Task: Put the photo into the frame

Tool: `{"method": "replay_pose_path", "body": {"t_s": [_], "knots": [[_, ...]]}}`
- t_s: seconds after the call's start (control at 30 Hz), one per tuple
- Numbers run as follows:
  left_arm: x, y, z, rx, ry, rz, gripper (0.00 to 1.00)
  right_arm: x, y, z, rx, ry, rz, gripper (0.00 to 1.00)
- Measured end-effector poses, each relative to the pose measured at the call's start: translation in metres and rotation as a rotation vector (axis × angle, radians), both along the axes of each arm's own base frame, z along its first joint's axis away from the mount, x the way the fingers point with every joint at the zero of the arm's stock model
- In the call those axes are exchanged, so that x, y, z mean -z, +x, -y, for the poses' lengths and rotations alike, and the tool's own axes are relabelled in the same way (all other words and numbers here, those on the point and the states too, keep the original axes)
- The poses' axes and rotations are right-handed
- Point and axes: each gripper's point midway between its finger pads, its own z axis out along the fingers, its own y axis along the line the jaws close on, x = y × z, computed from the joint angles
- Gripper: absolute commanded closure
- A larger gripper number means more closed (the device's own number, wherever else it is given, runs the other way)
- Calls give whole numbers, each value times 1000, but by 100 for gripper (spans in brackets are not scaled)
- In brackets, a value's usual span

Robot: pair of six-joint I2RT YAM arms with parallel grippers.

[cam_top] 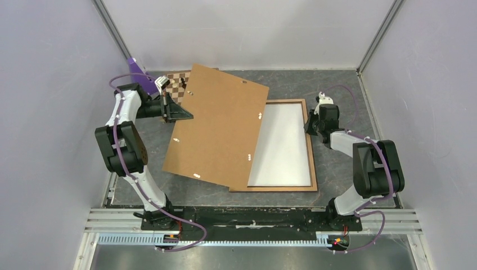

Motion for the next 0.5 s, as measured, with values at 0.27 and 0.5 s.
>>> {"method": "replay_pose_path", "body": {"t_s": [0.27, 0.5], "knots": [[3, 3, 42, 139, -3, -26, 98, 6, -4, 6, 7, -31, -10, 94], [-20, 18, 63, 199, 3, 17, 98, -3, -3, 8, 7, -42, 15, 94]]}}
